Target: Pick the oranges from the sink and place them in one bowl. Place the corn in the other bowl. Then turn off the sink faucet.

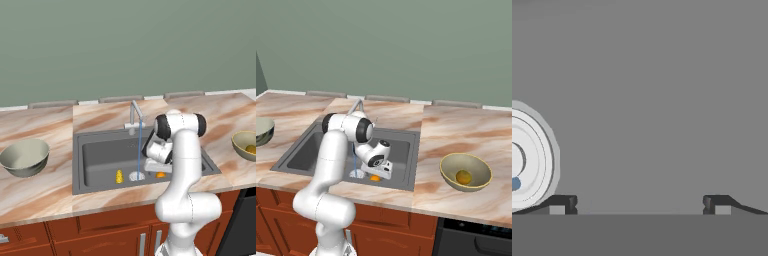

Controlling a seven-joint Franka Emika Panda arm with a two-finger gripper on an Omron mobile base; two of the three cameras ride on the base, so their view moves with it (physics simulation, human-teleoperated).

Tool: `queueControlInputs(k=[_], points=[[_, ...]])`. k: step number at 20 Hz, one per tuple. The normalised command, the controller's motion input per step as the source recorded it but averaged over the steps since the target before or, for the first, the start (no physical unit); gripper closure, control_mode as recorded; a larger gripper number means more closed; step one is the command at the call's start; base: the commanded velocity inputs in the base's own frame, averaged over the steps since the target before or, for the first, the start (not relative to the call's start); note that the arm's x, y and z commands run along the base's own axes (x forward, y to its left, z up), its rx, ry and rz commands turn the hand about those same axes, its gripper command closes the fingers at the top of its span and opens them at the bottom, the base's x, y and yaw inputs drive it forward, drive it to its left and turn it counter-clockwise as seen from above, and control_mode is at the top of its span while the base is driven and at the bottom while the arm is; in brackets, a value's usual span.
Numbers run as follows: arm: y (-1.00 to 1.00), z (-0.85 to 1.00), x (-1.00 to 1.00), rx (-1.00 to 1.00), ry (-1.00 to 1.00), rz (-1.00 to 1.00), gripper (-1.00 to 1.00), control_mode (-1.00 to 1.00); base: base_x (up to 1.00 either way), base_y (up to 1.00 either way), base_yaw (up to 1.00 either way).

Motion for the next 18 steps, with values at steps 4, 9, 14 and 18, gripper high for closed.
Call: queueControlInputs(k=[4,9,14,18], points=[[0.00,0.16,-0.26,0.01,0.00,-0.01,-1.00,-1.00,0.00,0.00,0.00],[0.00,0.27,-0.16,0.00,0.03,0.00,-1.00,-1.00,0.00,0.00,0.00],[0.00,0.19,-0.18,0.00,0.07,0.00,-1.00,-1.00,0.00,0.00,0.00],[0.00,0.00,-0.31,0.00,0.03,0.00,-1.00,-1.00,0.00,0.00,0.00]])
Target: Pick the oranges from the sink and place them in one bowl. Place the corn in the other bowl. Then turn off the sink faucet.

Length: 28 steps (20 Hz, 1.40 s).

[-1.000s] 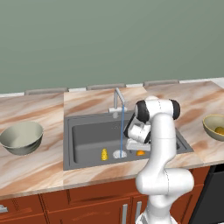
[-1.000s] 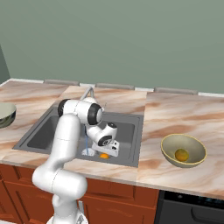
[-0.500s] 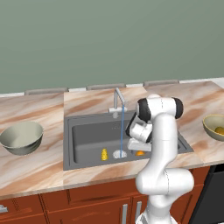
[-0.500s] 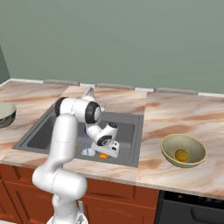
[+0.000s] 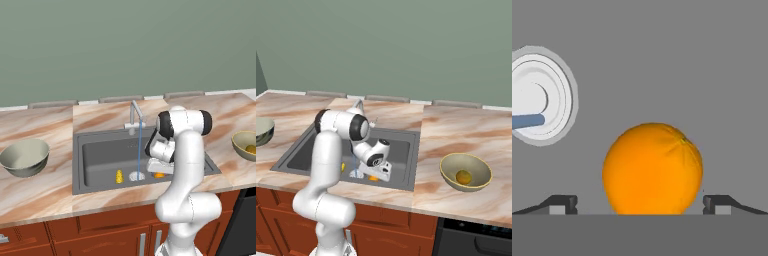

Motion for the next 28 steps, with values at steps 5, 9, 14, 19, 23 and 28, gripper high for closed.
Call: queueControlInputs(k=[5,9,14,19,23,28], points=[[0.00,0.00,-0.26,0.00,0.01,0.00,-1.00,-1.00,0.00,0.00,0.00],[0.00,0.00,0.11,0.00,-0.05,0.00,-1.00,-1.00,0.00,0.00,0.00],[0.00,0.00,0.12,0.00,-0.11,0.00,-1.00,-1.00,0.00,0.00,0.00],[0.00,0.00,0.00,0.00,-0.10,0.00,-1.00,-1.00,0.00,0.00,0.00],[0.00,0.00,-0.07,0.00,-0.07,0.00,-1.00,-1.00,0.00,0.00,0.00],[-0.01,0.00,-0.01,0.00,-0.09,0.00,-1.00,-1.00,0.00,0.00,0.00]])
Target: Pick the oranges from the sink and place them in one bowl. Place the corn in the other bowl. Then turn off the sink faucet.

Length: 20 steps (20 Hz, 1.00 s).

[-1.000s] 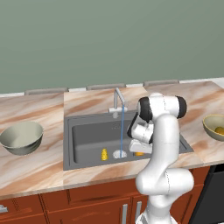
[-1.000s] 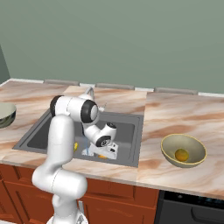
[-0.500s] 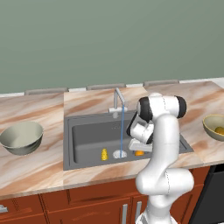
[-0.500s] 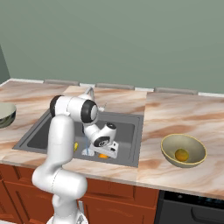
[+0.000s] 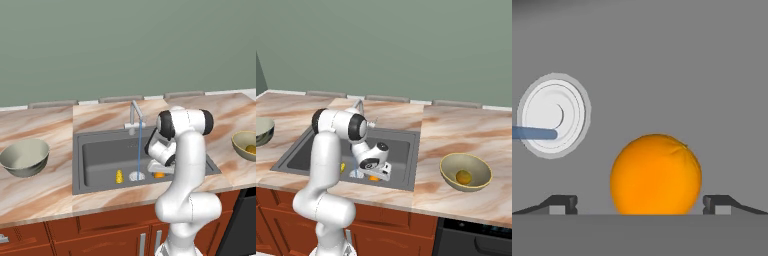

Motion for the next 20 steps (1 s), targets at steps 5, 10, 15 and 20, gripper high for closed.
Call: queueControlInputs(k=[5,10,15,20], points=[[0.00,-0.05,0.00,0.00,-0.11,0.00,-1.00,-1.00,0.00,0.00,0.00],[0.00,-0.12,0.00,0.00,-0.09,0.00,-1.00,-1.00,0.00,0.00,0.00],[0.00,-0.11,0.03,0.00,-0.03,0.00,-1.00,-1.00,0.00,0.00,0.00],[0.00,-0.01,0.31,0.00,0.00,0.00,-1.00,-1.00,0.00,0.00,0.00]])
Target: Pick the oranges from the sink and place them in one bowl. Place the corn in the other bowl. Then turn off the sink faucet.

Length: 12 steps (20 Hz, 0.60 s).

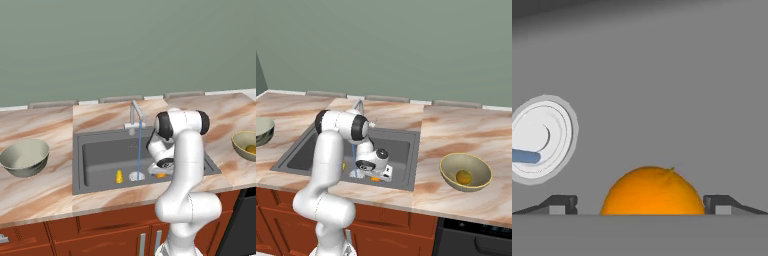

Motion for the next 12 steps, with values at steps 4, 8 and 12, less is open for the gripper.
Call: queueControlInputs(k=[4,8,12], points=[[0.00,0.00,0.39,0.00,0.00,0.00,-1.00,-1.00,0.00,0.00,0.00],[0.01,-0.05,0.24,0.00,0.00,0.00,-1.00,-1.00,0.00,0.00,0.00],[0.00,-0.25,0.04,0.00,0.02,0.00,-1.00,-1.00,0.00,0.00,0.00]])
